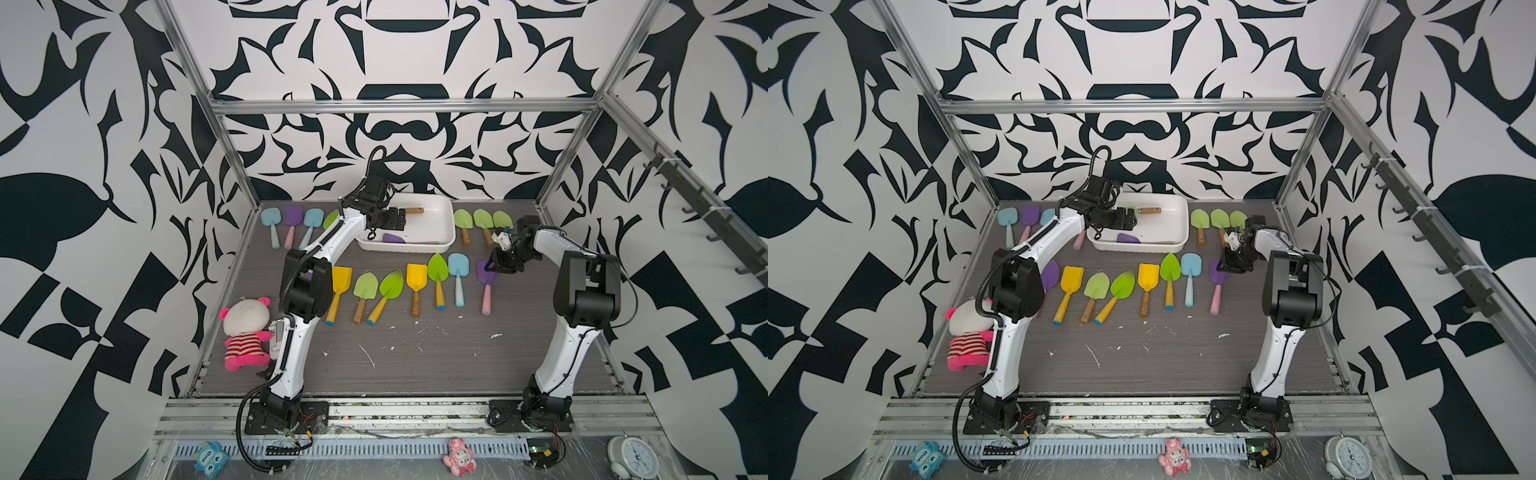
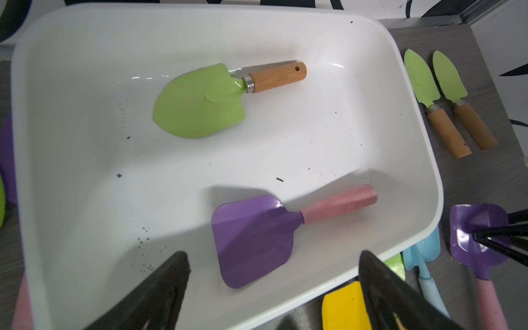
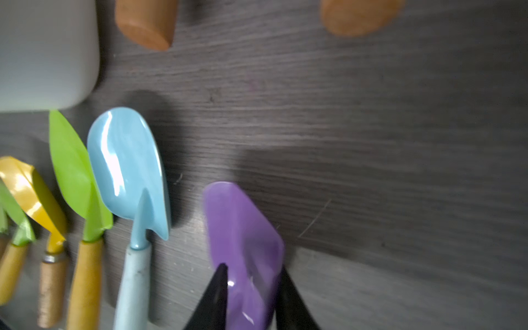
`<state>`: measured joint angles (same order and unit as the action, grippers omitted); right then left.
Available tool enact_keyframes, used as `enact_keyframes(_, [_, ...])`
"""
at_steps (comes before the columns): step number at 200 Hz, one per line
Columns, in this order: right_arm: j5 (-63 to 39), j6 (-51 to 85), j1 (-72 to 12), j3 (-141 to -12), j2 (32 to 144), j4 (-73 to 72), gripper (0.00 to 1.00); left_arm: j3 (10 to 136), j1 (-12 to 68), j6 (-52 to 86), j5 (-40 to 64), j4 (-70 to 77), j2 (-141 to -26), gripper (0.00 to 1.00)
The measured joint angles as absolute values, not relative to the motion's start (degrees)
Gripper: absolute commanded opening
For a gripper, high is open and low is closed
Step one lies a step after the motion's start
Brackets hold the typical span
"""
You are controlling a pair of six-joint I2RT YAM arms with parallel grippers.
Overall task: Take the shovel out of the storage box
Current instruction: Adjust the storage box at the center of the board, then pick up the shovel from the storage box.
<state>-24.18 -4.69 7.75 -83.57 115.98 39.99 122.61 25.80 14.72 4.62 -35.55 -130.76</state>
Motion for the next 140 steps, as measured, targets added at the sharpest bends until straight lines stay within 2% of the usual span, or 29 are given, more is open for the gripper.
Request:
enact_keyframes(26, [-23.3, -4.1, 8.1, -84.9, 115.2, 40.1, 0.58, 123.0, 25.3, 15.7, 5.9, -35.3, -130.8, 0.96])
enact_keyframes(45, [-22.3, -2.8, 8.0, -85.6, 112.7, 40.4, 0.65, 118.7, 24.8, 16.7, 7.2, -33.4, -129.3, 0.98])
enact_keyframes(71, [-20.4, 0.1, 6.6, -88.1, 106.6, 41.2, 0.70, 110.7, 23.6, 18.8, 10.3, -31.1, -126.0, 0.98])
enact_keyframes(97, [-19.7, 2.7, 0.8, -95.5, 103.5, 41.7, 0.70, 110.4, 21.2, 20.7, 11.6, -31.6, -125.6, 0.99])
enact_keyframes(113, [-19.6, 3.1, -4.8, -103.6, 106.0, 43.2, 0.69, 111.4, 20.0, 21.1, 10.0, -33.0, -125.5, 1.00])
enact_keyframes(140, [-19.8, 3.4, -13.1, -121.5, 117.8, 46.5, 0.68, 111.8, 17.7, 22.3, 8.3, -35.5, -124.9, 0.99])
